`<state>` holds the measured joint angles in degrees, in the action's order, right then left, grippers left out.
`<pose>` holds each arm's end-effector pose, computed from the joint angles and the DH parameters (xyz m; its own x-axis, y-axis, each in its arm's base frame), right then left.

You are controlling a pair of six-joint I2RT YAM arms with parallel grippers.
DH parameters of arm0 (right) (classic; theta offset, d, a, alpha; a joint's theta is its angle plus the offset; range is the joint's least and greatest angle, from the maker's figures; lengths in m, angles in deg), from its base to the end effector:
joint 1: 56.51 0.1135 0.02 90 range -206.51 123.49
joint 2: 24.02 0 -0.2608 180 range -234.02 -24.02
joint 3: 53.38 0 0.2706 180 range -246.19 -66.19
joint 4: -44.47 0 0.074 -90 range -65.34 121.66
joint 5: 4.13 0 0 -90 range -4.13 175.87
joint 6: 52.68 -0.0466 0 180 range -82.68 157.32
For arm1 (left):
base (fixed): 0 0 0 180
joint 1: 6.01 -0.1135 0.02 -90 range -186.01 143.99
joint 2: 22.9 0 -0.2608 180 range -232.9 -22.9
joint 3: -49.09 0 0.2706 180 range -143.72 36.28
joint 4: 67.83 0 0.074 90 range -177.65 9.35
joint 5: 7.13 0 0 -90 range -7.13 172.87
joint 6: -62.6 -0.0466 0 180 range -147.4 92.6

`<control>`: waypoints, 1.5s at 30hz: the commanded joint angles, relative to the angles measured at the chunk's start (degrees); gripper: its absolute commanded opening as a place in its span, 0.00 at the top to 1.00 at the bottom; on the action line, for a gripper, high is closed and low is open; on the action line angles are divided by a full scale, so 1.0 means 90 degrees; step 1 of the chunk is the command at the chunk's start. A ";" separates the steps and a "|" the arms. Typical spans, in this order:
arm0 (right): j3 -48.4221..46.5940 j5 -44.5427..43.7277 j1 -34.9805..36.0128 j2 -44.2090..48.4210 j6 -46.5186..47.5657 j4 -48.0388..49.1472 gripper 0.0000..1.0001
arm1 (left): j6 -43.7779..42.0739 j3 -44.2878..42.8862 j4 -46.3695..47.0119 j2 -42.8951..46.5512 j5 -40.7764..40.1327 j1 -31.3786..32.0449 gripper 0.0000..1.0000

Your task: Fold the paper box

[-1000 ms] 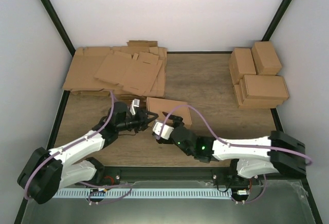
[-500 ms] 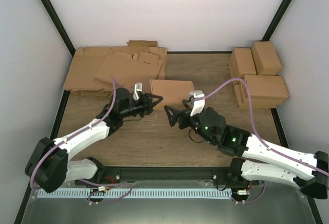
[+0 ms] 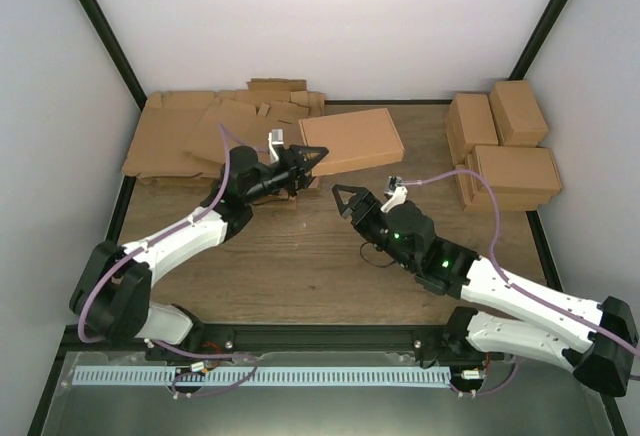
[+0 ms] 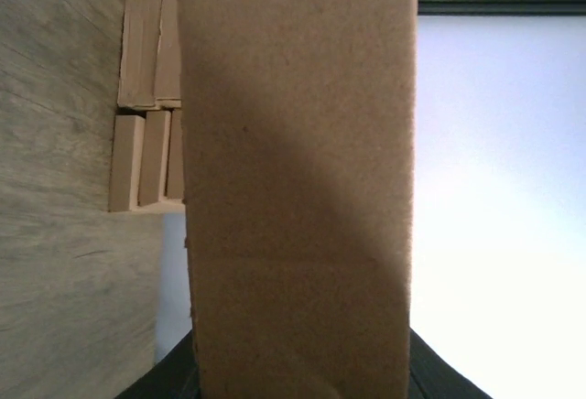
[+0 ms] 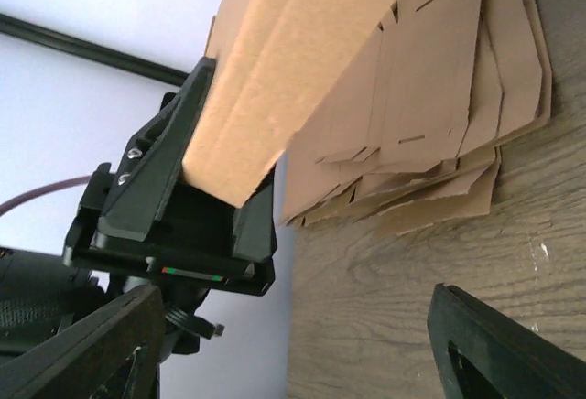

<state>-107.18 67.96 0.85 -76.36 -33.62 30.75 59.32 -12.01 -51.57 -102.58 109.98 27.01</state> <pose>0.1452 0.2001 0.3017 -0.6415 0.6659 -0.3808 -0.1005 0.4192 0.9023 0.2778 -0.2059 0.2792 -0.8674 -0.4962 -0.0388 0.0157 0.0505 -0.9986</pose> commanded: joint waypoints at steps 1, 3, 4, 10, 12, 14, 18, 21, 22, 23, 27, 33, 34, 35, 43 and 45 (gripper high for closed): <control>0.0209 -0.0127 -0.0263 -0.0025 -0.0523 0.1297 0.21 | 0.0758 -0.0360 0.0812 -0.0170 -0.0001 -0.0009 0.75; 0.0307 -0.0261 -0.0342 -0.0091 -0.0343 0.1858 0.23 | 0.0862 -0.0439 0.0795 -0.0146 -0.0067 0.0009 0.76; 0.0342 -0.0280 -0.0410 -0.0123 -0.0239 0.2072 0.24 | 0.0921 -0.0451 0.0814 -0.0135 -0.0102 0.0022 0.76; 0.0957 -0.0158 -0.1021 -0.0051 -0.0289 0.3571 0.32 | 0.1508 -0.0544 0.1176 -0.0315 0.0045 0.0047 0.75; 0.0669 0.0094 -0.1226 -0.0251 -0.0198 0.3400 0.32 | 0.1529 -0.0650 0.1148 -0.0352 0.0054 0.0092 0.75; 0.0394 0.0241 -0.1320 -0.0476 -0.0151 0.3267 0.31 | 0.1469 -0.0780 0.0998 -0.0351 0.0033 0.0140 0.75; 0.0207 0.0282 -0.1333 -0.0706 0.0041 0.3483 0.29 | 0.1379 -0.0926 0.0813 -0.0391 -0.0019 0.0232 0.76; 0.0093 0.0418 -0.1335 -0.0862 0.0126 0.3526 0.22 | 0.1396 -0.0929 0.0854 -0.0444 -0.0044 0.0269 0.75; 0.0076 0.0434 -0.1337 -0.0906 0.0114 0.3543 0.20 | 0.1408 -0.0930 0.0882 -0.0468 -0.0046 0.0292 0.76; 0.0063 0.0450 -0.1342 -0.0942 0.0118 0.3569 0.20 | 0.1401 -0.0936 0.0882 -0.0477 -0.0055 0.0317 0.76; -0.0028 0.0467 -0.1344 -0.1031 0.0186 0.3550 0.24 | 0.1378 -0.0952 0.0880 -0.0525 -0.0103 0.0426 0.76; -0.0061 0.0402 -0.1495 -0.1069 0.0040 0.3351 0.39 | 0.1306 -0.0971 0.0838 -0.0584 -0.0187 0.0664 0.76; -0.0050 0.0428 -0.1548 -0.1072 -0.0014 0.3322 0.41 | 0.1294 -0.0971 0.0816 -0.0594 -0.0197 0.0699 0.76; -0.0024 0.0462 -0.1591 -0.1076 -0.0048 0.3310 0.45 | 0.1280 -0.0955 0.0796 -0.0598 -0.0207 0.0737 0.75; 0.0054 0.0426 -0.1779 -0.0957 -0.0022 0.3034 0.66 | 0.1085 -0.0854 0.0556 -0.0556 -0.0395 0.0845 0.60; 0.0154 0.0462 -0.1936 -0.0840 -0.0009 0.2979 0.66 | 0.0885 -0.0855 0.0210 -0.0459 -0.0490 0.0851 0.46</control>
<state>-105.10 73.49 -13.81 -85.56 -34.91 59.80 70.05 -19.20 -46.93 -108.11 105.06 33.52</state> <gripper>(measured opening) 0.357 0.442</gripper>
